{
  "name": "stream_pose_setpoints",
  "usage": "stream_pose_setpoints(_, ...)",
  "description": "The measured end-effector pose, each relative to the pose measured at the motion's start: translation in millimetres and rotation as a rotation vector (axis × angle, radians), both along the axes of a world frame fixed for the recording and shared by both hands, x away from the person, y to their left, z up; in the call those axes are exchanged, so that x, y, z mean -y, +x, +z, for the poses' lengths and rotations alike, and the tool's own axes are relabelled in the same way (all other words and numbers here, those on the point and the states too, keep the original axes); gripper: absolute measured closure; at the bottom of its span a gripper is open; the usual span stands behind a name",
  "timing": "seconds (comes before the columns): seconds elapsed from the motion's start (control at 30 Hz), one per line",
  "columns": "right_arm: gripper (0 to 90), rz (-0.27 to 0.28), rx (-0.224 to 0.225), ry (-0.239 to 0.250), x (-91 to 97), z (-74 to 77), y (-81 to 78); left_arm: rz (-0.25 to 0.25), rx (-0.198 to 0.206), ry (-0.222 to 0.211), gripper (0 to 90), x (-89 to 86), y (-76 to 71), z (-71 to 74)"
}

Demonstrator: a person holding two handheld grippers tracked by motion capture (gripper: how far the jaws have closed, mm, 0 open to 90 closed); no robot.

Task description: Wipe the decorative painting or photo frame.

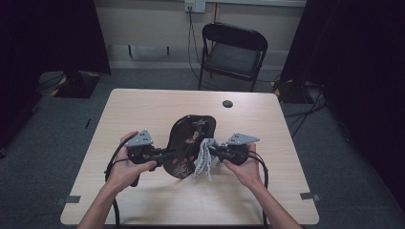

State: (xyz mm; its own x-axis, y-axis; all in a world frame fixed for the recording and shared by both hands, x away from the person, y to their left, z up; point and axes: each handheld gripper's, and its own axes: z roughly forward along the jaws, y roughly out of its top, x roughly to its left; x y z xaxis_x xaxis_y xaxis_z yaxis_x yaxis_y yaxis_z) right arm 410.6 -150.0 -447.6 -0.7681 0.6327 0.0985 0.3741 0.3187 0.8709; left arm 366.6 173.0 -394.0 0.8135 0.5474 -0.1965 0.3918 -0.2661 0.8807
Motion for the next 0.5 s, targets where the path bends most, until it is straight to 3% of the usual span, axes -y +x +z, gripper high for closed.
stream_pose_setpoints(0.3,79.8,0.141,-0.002,-0.043,-31.1,-3.2,-16.3,0.003,0.002,0.001,78.3,0.0,-0.7,-0.1)
stream_pose_setpoints(0.5,79.9,0.127,-0.009,-0.034,-28.4,-1.4,-12.1,0.009,0.003,0.009,78.3,0.4,-0.7,0.7)
